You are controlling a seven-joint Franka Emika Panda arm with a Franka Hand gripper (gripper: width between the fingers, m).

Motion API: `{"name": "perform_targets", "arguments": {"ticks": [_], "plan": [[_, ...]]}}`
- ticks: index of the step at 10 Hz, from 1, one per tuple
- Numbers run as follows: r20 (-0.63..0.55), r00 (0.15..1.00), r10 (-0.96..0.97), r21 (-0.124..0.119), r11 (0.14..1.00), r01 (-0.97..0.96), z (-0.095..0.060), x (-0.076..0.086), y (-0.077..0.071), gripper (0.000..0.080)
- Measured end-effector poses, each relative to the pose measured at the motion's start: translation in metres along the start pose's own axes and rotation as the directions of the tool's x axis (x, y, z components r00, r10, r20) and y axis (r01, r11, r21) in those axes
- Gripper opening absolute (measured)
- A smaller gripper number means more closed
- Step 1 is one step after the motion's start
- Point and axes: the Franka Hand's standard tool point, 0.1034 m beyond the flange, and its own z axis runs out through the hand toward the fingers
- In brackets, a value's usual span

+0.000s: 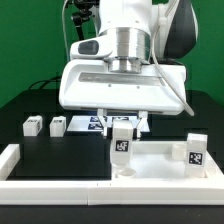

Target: Assemble square table

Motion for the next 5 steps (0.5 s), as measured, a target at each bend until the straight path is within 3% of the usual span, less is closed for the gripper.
{"name": "perform_targets", "arguments": {"ticks": [5], "plan": [[-0.019,1.0,-0.02,0.004,1.0,0.02,0.001,0.004,-0.012,0.029]]}}
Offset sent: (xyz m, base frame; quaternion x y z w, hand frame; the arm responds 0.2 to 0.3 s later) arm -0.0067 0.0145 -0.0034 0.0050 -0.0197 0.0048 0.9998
